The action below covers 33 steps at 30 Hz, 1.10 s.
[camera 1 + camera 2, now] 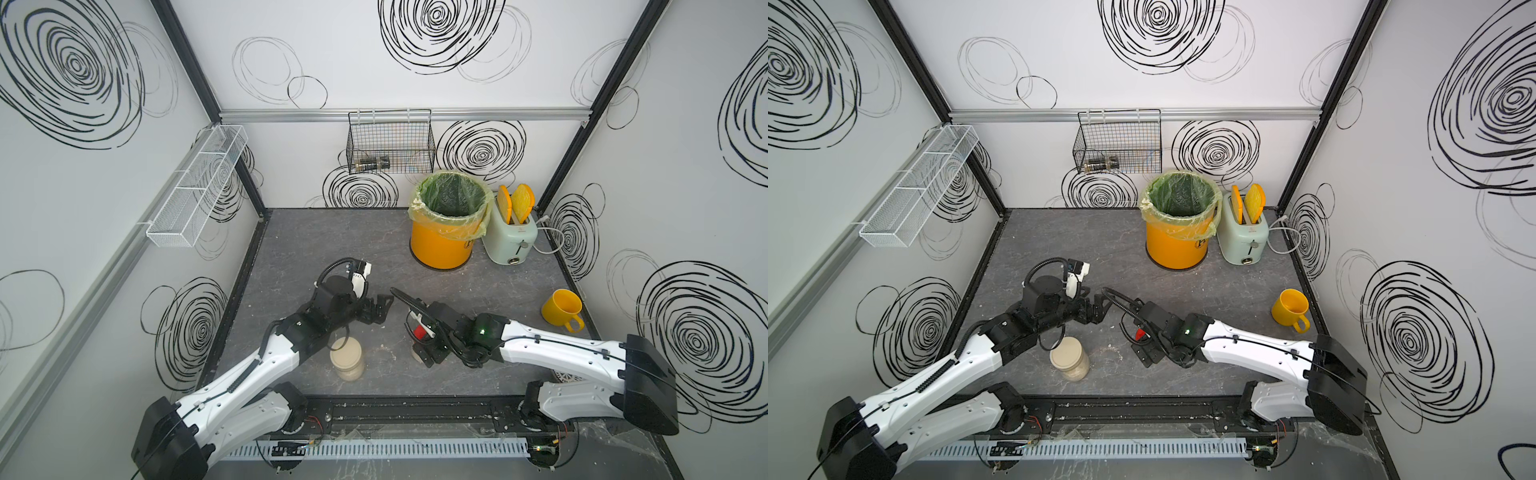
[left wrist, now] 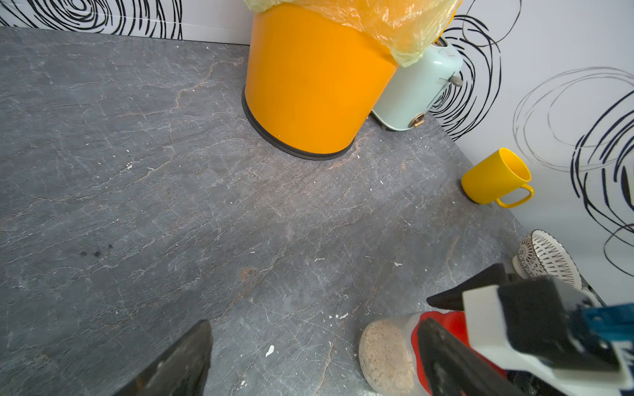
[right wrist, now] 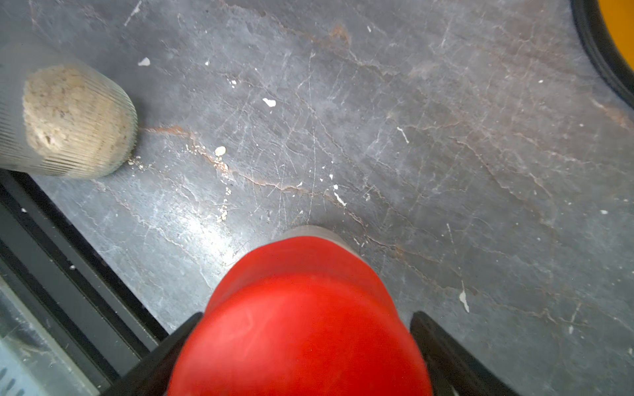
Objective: Empty expired oatmeal from jars
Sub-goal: Pick up the jar from the center of the board.
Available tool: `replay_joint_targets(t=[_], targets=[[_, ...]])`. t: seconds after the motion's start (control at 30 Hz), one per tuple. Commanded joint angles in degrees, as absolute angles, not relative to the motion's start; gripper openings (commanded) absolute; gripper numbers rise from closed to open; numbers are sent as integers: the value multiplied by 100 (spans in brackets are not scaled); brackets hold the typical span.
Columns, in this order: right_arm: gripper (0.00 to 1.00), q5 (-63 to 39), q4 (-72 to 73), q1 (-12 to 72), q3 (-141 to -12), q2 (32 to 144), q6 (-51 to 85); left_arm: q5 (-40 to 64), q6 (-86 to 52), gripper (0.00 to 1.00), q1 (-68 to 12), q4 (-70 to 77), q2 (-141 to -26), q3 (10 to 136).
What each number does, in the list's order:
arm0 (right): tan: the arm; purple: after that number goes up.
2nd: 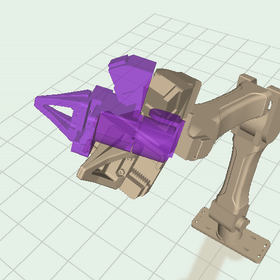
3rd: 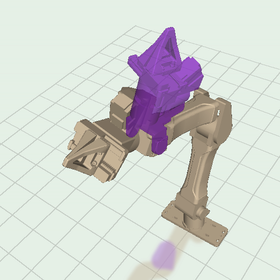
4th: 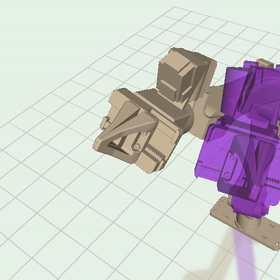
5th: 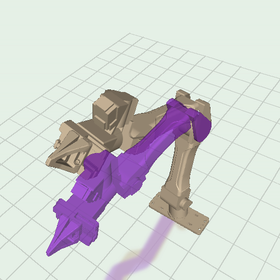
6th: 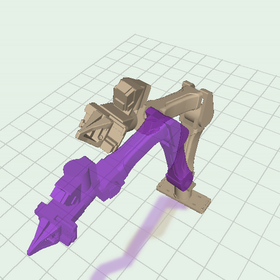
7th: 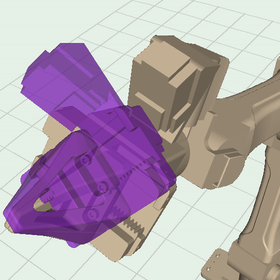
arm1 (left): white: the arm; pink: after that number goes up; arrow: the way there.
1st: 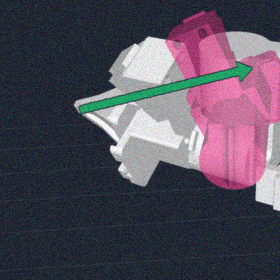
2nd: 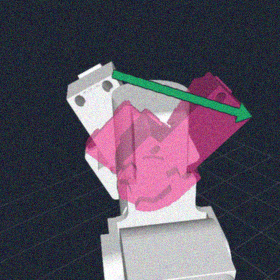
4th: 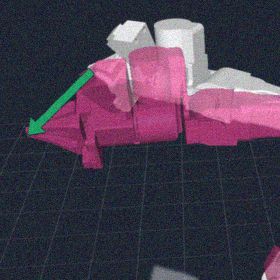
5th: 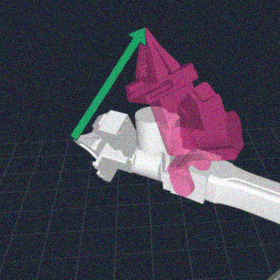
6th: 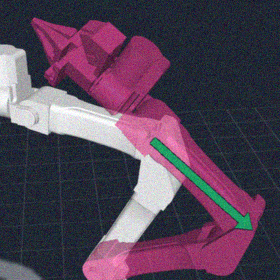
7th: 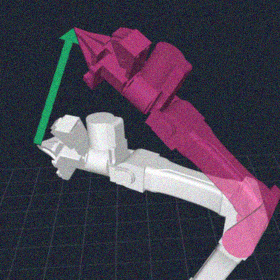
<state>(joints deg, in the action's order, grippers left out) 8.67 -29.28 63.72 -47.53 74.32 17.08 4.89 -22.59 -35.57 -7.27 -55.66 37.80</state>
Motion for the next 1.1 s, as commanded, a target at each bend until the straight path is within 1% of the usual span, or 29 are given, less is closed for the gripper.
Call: replay_joint_targets(t=[0.0,0.13,0.3,0.6,0.93,1.07], targets=[[92,827,-3006,6383,-4899,7487,1723,559,-2360,96,-3527,-426,-5620,3707],[91,799,-3012,6381,-4938,7444,1723,578,-2376,96,-3524,-422,-5703,3752],[83,802,-3037,6353,-4920,7389,1725,599,-2374,96,-3524,-356,-5789,3770],[79,870,-3054,6261,-4869,7149,1828,518,-2303,96,-3525,-332,-5845,3875],[76,879,-3062,5880,-4767,6668,1769,566,-1947,96,-3552,-316,-5801,4034],[76,795,-3236,5610,-4957,6533,1679,483,-1485,96,-3870,-286,-5762,4073]])
